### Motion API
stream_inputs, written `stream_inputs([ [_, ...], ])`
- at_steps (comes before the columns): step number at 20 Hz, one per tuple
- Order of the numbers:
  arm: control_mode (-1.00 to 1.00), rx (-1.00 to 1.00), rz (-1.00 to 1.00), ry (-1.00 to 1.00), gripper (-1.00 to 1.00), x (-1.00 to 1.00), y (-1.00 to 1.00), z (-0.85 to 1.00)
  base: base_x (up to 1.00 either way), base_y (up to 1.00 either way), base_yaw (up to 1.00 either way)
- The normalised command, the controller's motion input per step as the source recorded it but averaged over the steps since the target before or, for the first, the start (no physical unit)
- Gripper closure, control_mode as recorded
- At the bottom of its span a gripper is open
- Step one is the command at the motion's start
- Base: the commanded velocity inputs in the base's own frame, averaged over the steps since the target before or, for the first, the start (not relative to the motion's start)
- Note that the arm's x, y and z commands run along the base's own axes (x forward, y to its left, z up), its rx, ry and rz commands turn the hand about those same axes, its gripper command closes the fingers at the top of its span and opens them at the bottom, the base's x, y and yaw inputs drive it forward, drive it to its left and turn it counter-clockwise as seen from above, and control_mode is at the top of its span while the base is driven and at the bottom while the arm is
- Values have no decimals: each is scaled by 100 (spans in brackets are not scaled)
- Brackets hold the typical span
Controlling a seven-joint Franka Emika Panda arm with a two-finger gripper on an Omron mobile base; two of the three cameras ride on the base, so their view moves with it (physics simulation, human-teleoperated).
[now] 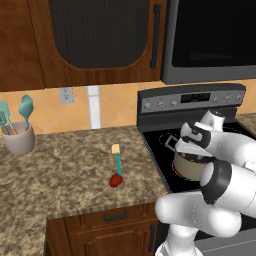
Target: Put the bell pepper and mushroom in the pot. Retrieve the spatula and lightly stir the vegetables in the pot.
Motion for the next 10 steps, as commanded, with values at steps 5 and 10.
stream_inputs([
  [5, -100, 0, 0, -14, -100, -25, 1, 44, 0, 0, 0],
  [10, -100, 0, 0, -15, -100, -59, 14, 76, 0, 0, 0],
])
